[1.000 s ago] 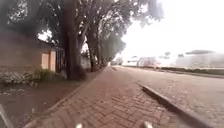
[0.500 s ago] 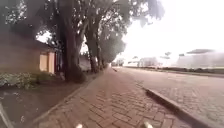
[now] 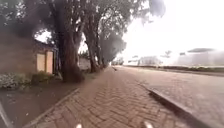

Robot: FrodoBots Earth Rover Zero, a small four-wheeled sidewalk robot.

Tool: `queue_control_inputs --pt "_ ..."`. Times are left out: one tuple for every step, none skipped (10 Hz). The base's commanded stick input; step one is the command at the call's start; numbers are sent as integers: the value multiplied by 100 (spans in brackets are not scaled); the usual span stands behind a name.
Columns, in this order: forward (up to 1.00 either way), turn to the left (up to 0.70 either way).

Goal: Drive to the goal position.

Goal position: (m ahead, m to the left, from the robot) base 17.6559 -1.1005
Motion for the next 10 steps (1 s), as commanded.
queue_control_inputs --pt "50 2" --pt "50 5" --pt "50 0" --pt "50 0" --pt "70 0" --pt "70 0" --pt "70 0" --pt "70 0" --pt "70 1" --pt "70 1"
